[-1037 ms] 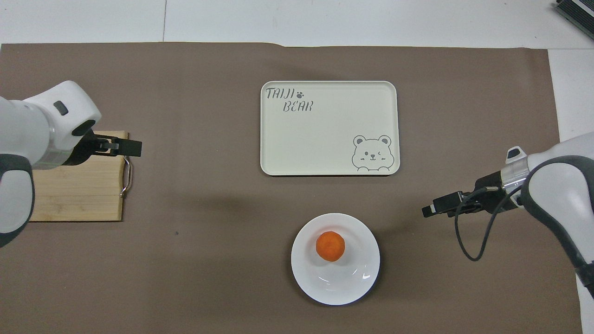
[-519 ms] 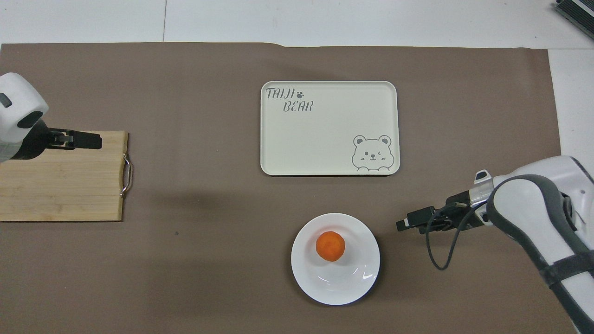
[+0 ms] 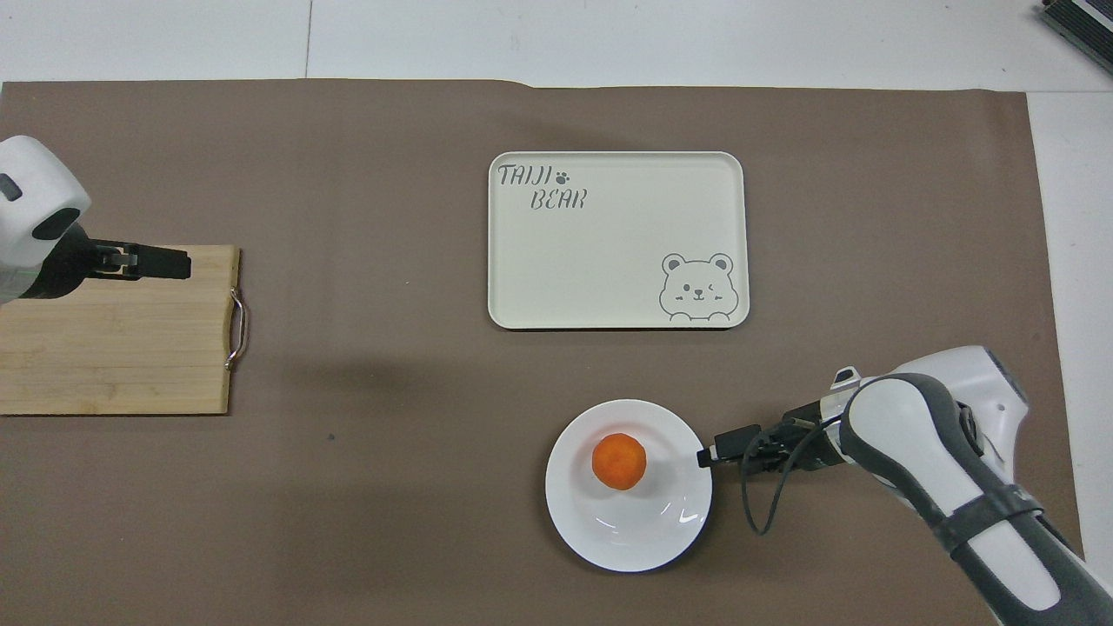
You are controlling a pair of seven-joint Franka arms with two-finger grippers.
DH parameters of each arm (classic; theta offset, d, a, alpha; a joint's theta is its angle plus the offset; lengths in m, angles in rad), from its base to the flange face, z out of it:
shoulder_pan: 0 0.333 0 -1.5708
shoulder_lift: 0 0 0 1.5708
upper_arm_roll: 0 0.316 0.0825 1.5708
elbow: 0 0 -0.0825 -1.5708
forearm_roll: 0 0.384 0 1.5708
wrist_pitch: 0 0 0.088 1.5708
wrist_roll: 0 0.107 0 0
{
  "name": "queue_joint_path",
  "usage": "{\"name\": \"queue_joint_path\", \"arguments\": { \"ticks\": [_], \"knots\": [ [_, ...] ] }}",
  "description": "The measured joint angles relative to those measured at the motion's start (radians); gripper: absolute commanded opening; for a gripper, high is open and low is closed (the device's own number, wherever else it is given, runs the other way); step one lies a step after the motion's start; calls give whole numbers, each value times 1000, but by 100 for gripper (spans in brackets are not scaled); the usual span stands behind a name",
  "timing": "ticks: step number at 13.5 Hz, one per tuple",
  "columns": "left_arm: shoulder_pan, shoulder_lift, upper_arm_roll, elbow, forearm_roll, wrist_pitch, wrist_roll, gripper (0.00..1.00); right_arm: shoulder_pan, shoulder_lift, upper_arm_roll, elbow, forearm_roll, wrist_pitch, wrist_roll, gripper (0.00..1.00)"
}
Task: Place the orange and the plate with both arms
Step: 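Grip the plate rim nearest the right gripper with the right gripper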
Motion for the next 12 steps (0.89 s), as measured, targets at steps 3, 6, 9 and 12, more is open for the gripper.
{"name": "queue_joint_path", "arguments": {
  "ticks": [3, 6, 9, 12],
  "knots": [
    [2, 2, 0, 12, 0, -2, 5, 100, 7, -6, 0, -32, 20, 3, -7, 100],
    [12, 2, 0, 50, 0, -57, 15, 100, 7, -17, 0, -59, 54, 3, -30, 100],
    [15, -1, 2, 147, 0, -201, 40, 100, 38, -26, 0, -76, 120, 7, -30, 100],
    [20, -4, 5, 254, 48, -362, 59, 100, 87, -27, 1, -93, 158, 40, -30, 61]
  ]
}}
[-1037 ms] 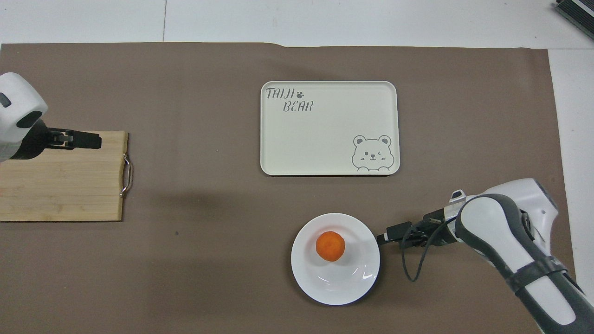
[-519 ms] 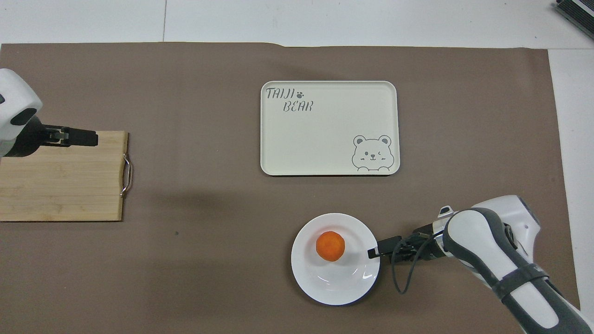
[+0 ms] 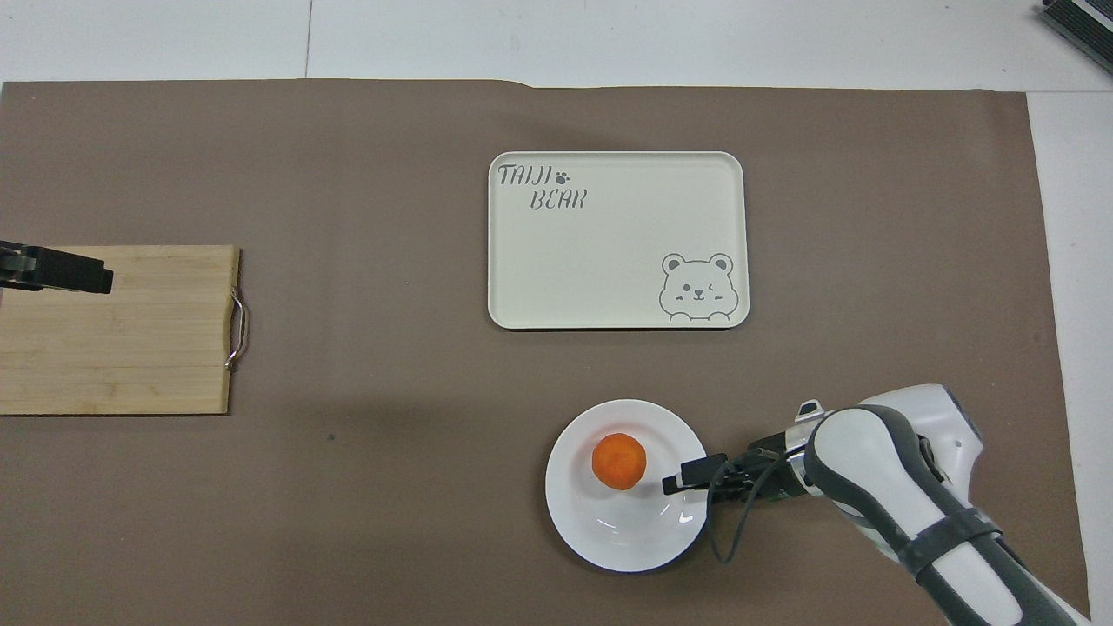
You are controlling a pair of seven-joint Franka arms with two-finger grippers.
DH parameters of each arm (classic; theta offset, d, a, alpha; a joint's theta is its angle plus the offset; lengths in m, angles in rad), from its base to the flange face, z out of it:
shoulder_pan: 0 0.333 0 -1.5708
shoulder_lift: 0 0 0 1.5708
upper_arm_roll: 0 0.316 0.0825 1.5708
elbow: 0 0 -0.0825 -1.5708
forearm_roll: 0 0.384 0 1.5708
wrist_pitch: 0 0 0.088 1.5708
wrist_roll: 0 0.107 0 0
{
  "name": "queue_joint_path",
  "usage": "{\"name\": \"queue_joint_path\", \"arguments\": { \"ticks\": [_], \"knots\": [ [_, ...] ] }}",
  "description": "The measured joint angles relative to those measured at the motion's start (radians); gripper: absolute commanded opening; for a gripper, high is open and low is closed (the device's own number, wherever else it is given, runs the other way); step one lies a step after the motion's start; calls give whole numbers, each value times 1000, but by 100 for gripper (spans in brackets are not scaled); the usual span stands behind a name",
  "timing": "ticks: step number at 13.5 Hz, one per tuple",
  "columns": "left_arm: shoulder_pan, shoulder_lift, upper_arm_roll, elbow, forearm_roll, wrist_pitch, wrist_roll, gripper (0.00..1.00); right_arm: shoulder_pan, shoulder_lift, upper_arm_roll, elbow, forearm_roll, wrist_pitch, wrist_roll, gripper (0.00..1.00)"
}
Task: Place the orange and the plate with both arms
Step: 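Grip the plate rim nearest the right gripper with the right gripper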
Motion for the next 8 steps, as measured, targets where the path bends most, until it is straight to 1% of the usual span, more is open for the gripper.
{"name": "queue_joint_path", "arguments": {
  "ticks": [1, 2, 3, 5, 8],
  "knots": [
    [0, 0, -2, 37, 7, -53, 4, 100, 1, 0, 0, -1, 0, 1, 0, 31],
    [0, 0, -6, 71, 8, -100, 5, 100, 1, 0, -2, -2, 0, 3, 0, 9],
    [0, 1, -10, 100, 8, -140, 5, 100, 1, 0, -3, -2, 0, 4, 0, 0],
    [0, 1, -17, 128, 8, -187, 5, 100, 1, 0, -5, -5, 0, 7, 5, 0],
    [0, 11, -23, 130, 8, -191, 5, 100, -2, -2, -5, -1, 9, -1, 30, 0]
  ]
}}
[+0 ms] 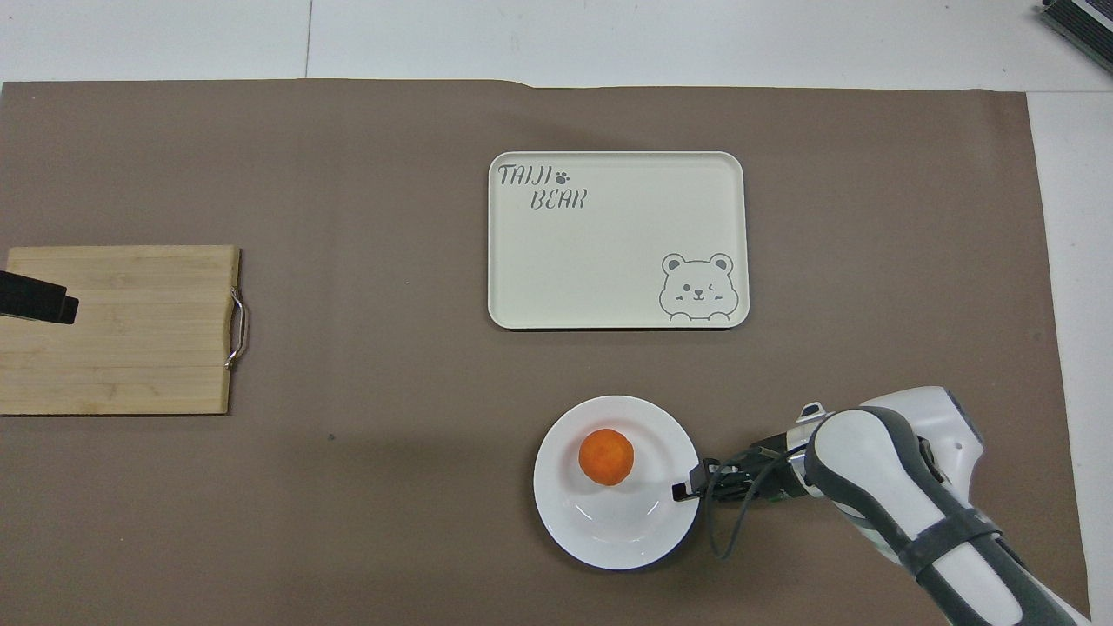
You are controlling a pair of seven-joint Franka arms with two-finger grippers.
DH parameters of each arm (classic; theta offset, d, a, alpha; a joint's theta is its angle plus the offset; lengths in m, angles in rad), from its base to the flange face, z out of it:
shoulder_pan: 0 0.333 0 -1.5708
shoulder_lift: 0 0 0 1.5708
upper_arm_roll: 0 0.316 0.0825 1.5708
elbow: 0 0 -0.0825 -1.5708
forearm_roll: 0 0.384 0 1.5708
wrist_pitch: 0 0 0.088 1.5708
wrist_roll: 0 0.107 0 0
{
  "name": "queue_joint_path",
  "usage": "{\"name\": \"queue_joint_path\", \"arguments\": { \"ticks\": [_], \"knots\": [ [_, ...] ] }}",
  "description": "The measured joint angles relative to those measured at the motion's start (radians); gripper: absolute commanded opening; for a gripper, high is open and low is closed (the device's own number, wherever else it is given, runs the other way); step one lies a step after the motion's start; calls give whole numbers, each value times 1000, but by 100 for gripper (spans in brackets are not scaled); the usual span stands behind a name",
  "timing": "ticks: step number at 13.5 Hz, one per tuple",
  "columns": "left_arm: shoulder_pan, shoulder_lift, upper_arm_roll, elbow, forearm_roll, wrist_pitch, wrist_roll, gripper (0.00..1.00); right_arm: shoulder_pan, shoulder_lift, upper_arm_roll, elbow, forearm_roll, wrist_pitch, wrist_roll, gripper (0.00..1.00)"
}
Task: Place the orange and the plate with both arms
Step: 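Grip the plate rim nearest the right gripper with the right gripper, then move the plate with the right gripper onto the bear tray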
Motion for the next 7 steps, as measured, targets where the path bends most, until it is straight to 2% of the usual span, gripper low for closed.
{"name": "queue_joint_path", "arguments": {
  "ticks": [7],
  "knots": [
    [0, 5, 3, 10, 0, 2, 0, 100, -38, 20, -1, 83, 10, -29, -68, 0]
  ]
}}
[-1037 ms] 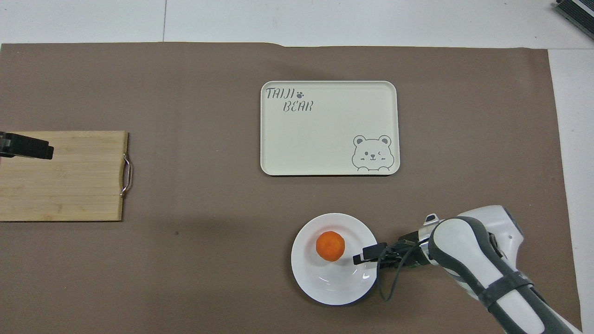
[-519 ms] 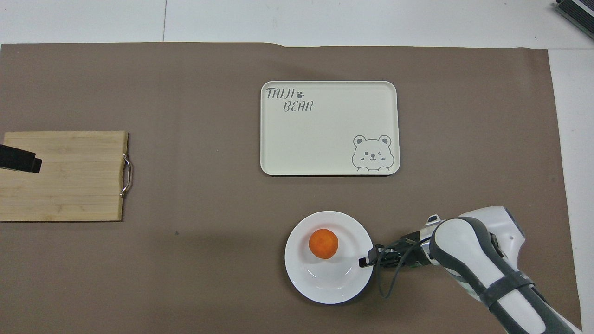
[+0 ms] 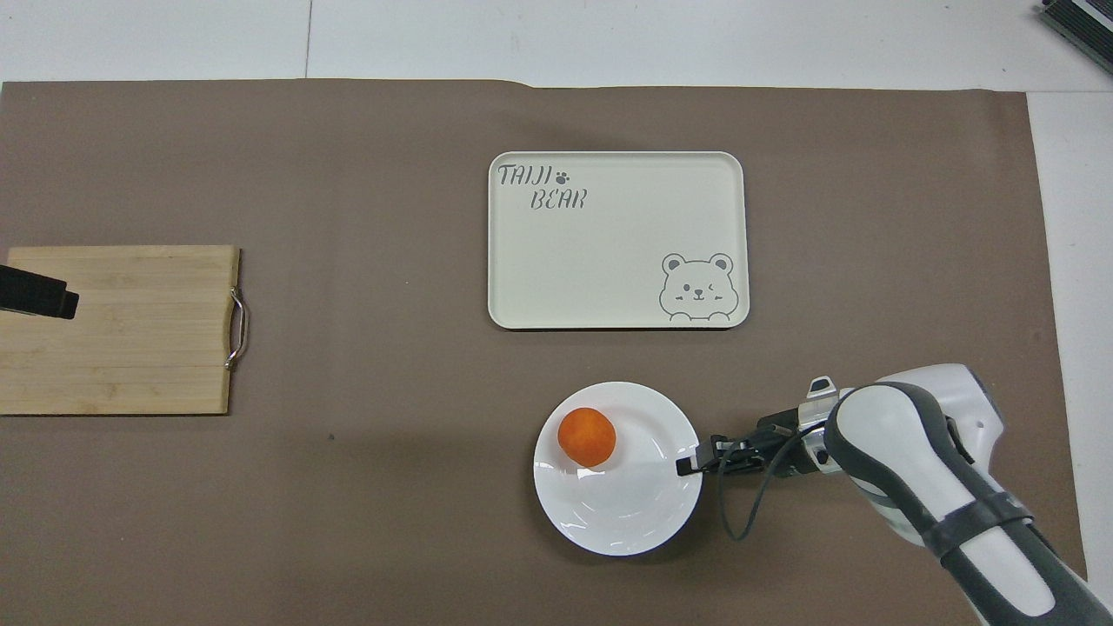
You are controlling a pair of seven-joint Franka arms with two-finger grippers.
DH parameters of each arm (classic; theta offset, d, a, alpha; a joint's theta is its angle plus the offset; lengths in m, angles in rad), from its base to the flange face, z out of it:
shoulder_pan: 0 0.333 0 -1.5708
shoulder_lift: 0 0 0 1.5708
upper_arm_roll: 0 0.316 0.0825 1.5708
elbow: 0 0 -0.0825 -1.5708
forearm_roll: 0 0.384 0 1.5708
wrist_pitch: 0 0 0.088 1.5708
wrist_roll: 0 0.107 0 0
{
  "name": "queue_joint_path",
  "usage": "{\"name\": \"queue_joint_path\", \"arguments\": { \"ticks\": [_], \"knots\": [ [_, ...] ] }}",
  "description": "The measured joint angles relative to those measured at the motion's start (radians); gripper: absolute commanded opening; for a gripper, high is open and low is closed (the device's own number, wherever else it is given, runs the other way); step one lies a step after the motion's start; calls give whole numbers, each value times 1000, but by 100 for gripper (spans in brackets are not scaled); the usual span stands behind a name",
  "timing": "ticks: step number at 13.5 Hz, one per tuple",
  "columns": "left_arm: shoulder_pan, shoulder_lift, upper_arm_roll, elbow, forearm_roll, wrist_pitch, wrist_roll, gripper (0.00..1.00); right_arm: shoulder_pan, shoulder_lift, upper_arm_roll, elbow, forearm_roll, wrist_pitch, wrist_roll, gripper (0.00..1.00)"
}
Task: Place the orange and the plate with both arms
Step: 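Move the plate with the right gripper onto the bear tray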
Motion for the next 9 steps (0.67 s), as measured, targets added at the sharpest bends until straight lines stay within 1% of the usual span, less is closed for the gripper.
{"name": "queue_joint_path", "arguments": {
  "ticks": [4, 9],
  "knots": [
    [1, 0, 6, 0, 0, 0, 0, 100, -26, 45, -1, 52, 60, 0, -110, 0],
    [1, 0, 5, 0, 0, 0, 0, 100, -29, 132, -1, 223, 169, 4, -115, 0]
  ]
}}
